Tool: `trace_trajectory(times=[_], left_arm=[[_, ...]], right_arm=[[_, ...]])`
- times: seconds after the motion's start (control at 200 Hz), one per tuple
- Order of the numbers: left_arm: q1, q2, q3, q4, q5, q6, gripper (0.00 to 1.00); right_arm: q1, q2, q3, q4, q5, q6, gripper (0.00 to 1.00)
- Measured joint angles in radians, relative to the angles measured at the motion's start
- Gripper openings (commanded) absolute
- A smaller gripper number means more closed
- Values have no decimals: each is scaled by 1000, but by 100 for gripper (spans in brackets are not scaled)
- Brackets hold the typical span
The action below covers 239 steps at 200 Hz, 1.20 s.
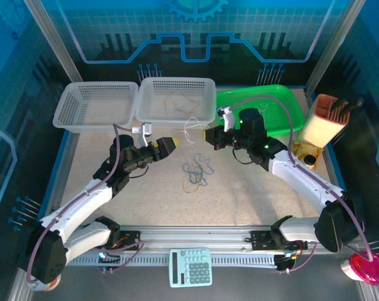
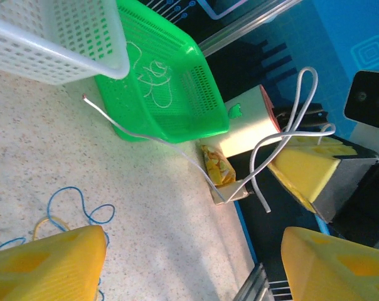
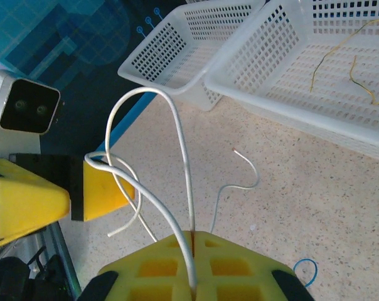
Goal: Untangle the cables
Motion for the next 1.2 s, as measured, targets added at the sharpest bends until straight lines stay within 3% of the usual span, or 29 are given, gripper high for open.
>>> trace_trajectory(times=[0.215,0.38,0.69,1.196], left_arm=[[22,6,63,-46,-1,18,80],[32,70,74,-9,-1,-118,81],[33,220,74,278,-17,-475,81],[18,459,98,628,-58,-698,73]], right_arm=[[-26,-36,12,-14,-27,0,0],[-42,-61,17,1,-64,31,0],[-45,-66,18,101,-137,132,0],[-45,-50,18,211,-183,227,0]])
